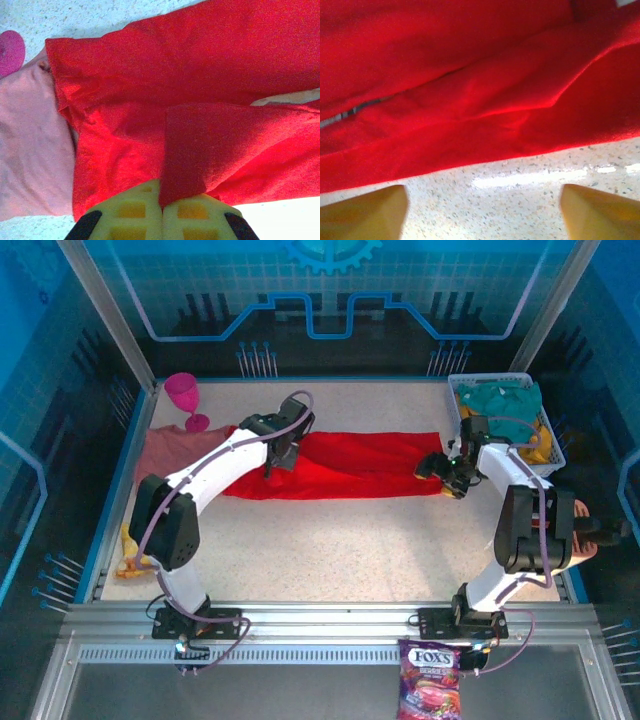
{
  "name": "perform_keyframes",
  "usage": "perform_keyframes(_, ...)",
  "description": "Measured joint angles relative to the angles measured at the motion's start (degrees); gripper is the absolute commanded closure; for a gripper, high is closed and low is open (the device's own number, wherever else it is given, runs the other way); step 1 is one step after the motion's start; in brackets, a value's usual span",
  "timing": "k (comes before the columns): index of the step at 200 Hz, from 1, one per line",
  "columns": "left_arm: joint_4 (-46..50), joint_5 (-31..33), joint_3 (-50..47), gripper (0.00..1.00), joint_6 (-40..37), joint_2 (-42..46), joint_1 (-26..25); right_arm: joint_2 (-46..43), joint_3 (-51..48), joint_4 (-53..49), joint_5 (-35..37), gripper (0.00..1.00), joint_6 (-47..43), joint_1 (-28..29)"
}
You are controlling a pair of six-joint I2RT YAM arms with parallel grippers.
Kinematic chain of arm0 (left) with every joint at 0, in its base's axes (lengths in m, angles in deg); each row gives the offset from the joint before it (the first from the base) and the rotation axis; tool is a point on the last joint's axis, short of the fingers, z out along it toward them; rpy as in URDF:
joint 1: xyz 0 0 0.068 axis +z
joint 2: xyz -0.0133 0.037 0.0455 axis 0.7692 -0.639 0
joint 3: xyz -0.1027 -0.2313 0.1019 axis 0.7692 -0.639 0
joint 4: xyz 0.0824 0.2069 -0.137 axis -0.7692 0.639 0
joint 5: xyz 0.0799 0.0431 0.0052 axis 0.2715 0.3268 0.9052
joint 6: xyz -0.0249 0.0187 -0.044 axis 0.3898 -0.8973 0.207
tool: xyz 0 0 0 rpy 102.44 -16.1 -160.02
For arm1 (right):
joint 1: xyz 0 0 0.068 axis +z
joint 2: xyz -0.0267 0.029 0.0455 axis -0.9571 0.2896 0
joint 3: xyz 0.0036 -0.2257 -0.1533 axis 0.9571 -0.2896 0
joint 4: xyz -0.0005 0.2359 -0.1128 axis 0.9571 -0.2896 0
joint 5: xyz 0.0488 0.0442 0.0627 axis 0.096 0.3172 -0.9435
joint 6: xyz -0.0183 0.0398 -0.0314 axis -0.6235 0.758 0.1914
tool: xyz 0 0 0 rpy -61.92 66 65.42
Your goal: Fold and stack the t-shirts
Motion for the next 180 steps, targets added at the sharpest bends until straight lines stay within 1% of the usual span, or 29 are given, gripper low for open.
perform_keyframes(19, 0.2, 1.0, 0.0, 1.00, -0.7, -0.5, 0.7, 1.3, 1.9, 0.3, 0.8, 0.37, 0.4, 0.0)
perform_keyframes(44, 0.3, 1.2, 2.2, 1.00, -2.4, -2.5, 2.7, 3.2, 3.5, 0.8, 0.9, 0.37, 1.1, 0.0)
perform_keyframes(67, 0.2, 1.4, 6.9, 1.00, -4.7, -5.6, 4.2, 5.4, 4.8, 1.2, 0.9, 0.37, 1.3, 0.0)
perform_keyframes(89, -0.5, 1.9, 12.2, 1.00, -7.3, -9.5, 4.4, 6.6, 5.2, 1.7, 0.9, 0.37, 1.6, 0.0)
perform_keyframes(110, -0.6, 2.6, 17.0, 0.85, -9.8, -13.8, 4.3, 6.8, 5.4, 1.7, 0.9, 0.37, 1.6, 0.0)
perform_keyframes(112, -0.6, 2.6, 17.4, 0.82, -10.4, -14.3, 4.3, 6.8, 5.5, 1.7, 0.9, 0.37, 1.6, 0.0)
perform_keyframes(122, -0.7, 2.9, 18.8, 0.60, -11.1, -15.8, 4.3, 6.8, 5.8, 1.7, 0.9, 0.37, 1.6, 0.0)
perform_keyframes(128, -0.7, 3.1, 19.3, 0.50, -11.7, -16.6, 4.3, 6.8, 5.9, 1.9, 0.8, 0.37, 1.6, 0.0)
perform_keyframes(135, -0.7, 3.2, 19.4, 0.44, -12.0, -17.2, 4.3, 6.8, 6.0, 2.0, 0.8, 0.37, 1.6, 0.0)
perform_keyframes(138, -0.7, 3.2, 19.5, 0.40, -12.0, -17.5, 4.3, 6.8, 6.0, 2.1, 0.8, 0.37, 1.6, 0.0)
perform_keyframes(153, -0.5, 3.4, 19.6, 0.35, -12.2, -18.3, 4.4, 6.8, 6.0, 2.0, 0.8, 0.37, 1.6, 0.1)
perform_keyframes(180, -0.2, 2.0, 19.4, 0.36, -11.2, -18.3, 5.1, 6.8, 6.0, 2.0, 0.7, 0.36, 1.5, 0.4)
